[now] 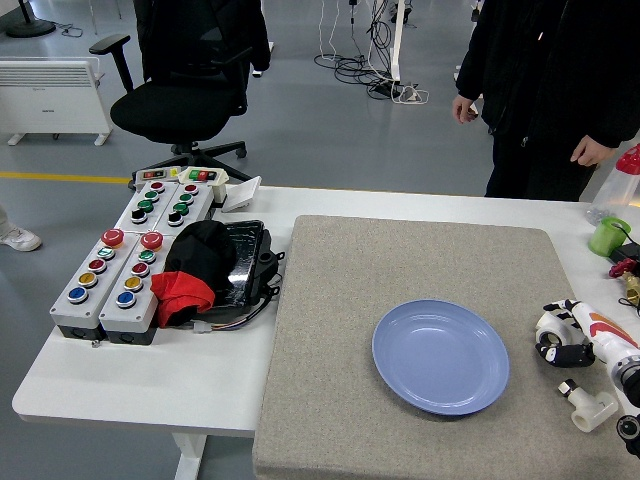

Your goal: Pick pipe place plate twice

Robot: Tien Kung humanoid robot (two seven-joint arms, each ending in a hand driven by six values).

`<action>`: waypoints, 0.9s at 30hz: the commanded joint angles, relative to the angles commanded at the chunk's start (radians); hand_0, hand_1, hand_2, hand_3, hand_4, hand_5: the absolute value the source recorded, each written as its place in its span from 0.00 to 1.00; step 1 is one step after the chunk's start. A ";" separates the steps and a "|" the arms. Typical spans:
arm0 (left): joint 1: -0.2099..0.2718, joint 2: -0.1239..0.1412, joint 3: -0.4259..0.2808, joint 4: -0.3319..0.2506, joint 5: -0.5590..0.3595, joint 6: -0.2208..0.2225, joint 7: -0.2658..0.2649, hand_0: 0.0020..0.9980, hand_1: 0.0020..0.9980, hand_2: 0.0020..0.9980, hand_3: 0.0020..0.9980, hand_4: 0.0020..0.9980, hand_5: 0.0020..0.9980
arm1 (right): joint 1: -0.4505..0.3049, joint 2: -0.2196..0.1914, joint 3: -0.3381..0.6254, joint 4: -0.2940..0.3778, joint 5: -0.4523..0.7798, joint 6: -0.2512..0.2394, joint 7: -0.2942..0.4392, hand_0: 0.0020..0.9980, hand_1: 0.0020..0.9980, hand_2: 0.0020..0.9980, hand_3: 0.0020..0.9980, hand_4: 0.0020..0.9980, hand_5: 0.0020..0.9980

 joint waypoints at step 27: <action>0.005 -0.006 0.000 -0.009 0.011 -0.012 0.014 0.65 0.63 0.63 0.56 0.39 1.00 | 0.040 0.069 -0.316 0.316 0.114 -0.060 0.024 0.81 0.79 0.81 0.77 0.63 0.26</action>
